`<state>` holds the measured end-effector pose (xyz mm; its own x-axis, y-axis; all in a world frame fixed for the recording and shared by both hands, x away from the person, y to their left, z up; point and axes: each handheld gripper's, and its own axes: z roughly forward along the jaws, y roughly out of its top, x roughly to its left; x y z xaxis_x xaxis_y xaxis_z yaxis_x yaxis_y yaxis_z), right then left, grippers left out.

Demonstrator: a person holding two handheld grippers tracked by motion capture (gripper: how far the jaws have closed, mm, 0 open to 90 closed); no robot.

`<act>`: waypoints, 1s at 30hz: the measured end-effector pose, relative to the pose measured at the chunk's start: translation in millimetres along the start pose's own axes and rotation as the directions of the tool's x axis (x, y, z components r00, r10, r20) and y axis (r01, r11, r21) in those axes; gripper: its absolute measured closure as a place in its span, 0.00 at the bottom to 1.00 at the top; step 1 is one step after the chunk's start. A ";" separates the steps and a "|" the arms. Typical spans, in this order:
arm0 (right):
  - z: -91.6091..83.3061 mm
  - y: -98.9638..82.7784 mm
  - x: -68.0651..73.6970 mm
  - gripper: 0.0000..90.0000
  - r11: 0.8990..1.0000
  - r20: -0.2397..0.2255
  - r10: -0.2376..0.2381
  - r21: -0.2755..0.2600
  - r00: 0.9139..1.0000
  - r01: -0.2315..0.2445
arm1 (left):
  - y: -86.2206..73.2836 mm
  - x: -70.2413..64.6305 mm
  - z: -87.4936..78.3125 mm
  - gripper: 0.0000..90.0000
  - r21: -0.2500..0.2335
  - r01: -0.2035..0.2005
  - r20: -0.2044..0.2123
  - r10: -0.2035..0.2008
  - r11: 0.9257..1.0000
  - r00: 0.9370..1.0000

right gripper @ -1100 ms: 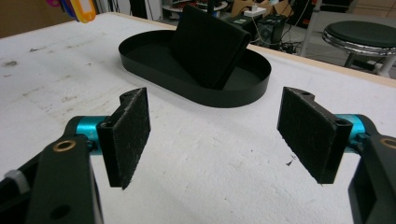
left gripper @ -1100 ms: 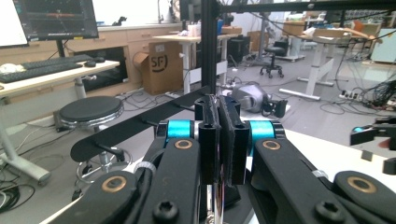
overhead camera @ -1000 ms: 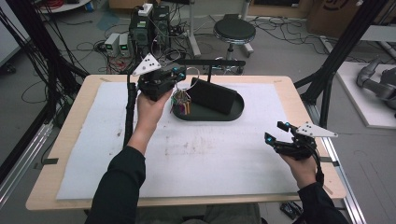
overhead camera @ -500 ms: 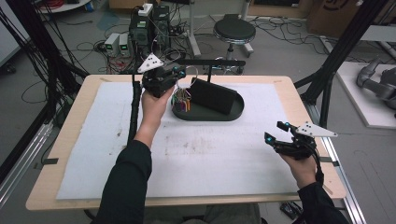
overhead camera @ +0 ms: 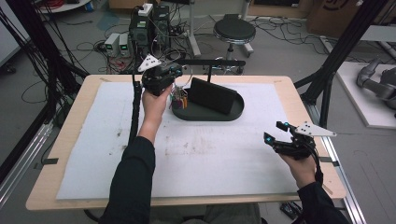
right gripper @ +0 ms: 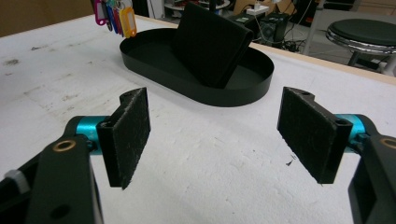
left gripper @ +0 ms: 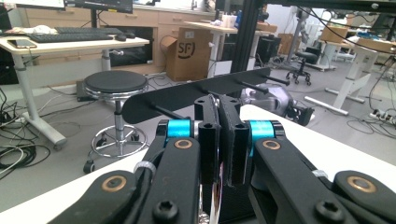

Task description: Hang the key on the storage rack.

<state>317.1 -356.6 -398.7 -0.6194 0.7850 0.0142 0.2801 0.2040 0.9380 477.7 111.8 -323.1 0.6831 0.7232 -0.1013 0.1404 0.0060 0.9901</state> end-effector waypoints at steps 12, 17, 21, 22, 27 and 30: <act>0.4 -0.2 0.0 0.29 1.000 -0.003 -0.004 0.002 1.000 0.004 | -6.5 8.8 3.3 0.96 0.011 0.026 -0.025 -0.026 1.000 0.999; 0.3 -0.4 -0.4 0.29 1.000 -0.003 0.000 0.004 1.000 0.000 | -8.9 11.7 3.3 0.96 0.010 0.043 -0.026 -0.043 0.999 0.999; 0.5 -0.4 -0.4 0.29 1.000 -0.004 -0.003 0.002 1.000 0.003 | -10.4 11.4 5.3 0.96 0.018 0.042 -0.025 -0.042 0.999 0.999; 0.5 -0.4 -0.3 0.29 1.000 -0.003 -0.003 0.002 1.000 0.003 | -11.2 11.5 6.2 0.96 0.023 0.042 -0.026 -0.041 0.999 0.999; -0.1 -0.5 -0.6 0.29 1.000 -0.004 -0.005 0.003 1.000 0.005 | -13.7 12.1 8.0 0.96 0.043 0.042 -0.039 -0.040 0.998 0.998; 0.0 -0.8 -0.6 0.29 1.000 -0.004 -0.001 0.005 1.000 0.001 | -15.3 11.8 7.9 0.94 0.046 0.041 -0.051 -0.038 0.998 0.998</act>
<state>317.3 -357.2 -399.4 -0.6225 0.7825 0.0147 0.2833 0.2079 0.9362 489.2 114.7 -340.2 0.6399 0.7567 -0.1340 0.2009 0.0037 0.9796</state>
